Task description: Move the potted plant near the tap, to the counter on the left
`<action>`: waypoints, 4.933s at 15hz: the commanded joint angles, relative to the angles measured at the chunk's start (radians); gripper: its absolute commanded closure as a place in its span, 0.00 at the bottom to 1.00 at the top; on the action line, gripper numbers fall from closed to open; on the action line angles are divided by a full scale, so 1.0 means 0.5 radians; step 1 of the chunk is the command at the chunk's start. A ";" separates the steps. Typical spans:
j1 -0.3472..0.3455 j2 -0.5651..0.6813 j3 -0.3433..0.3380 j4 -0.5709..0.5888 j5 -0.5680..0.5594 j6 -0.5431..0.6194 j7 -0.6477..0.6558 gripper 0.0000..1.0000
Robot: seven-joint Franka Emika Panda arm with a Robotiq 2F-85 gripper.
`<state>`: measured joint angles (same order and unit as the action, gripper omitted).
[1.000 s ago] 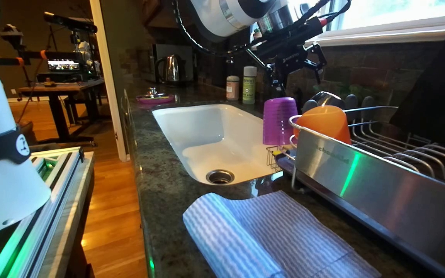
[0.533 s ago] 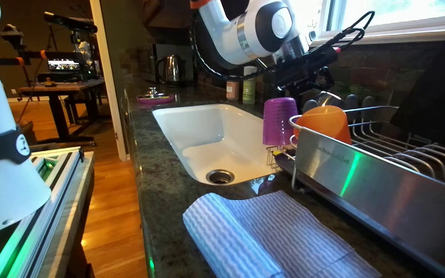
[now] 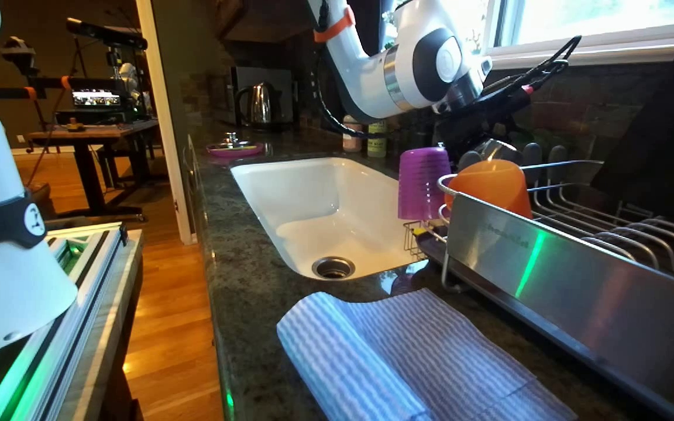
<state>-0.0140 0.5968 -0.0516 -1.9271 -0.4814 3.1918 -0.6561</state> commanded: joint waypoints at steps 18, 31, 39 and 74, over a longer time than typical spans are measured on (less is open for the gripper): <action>0.301 -0.028 -0.314 0.007 0.012 0.204 0.111 0.96; 0.565 -0.241 -0.507 -0.244 0.058 0.090 0.345 0.52; 0.404 -0.286 -0.306 -0.257 -0.056 -0.309 0.307 0.00; 0.340 -0.069 -0.290 -0.146 -0.435 -0.007 0.622 0.00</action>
<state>0.1955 0.5775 -0.2519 -1.9763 -0.6972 3.2158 -0.3176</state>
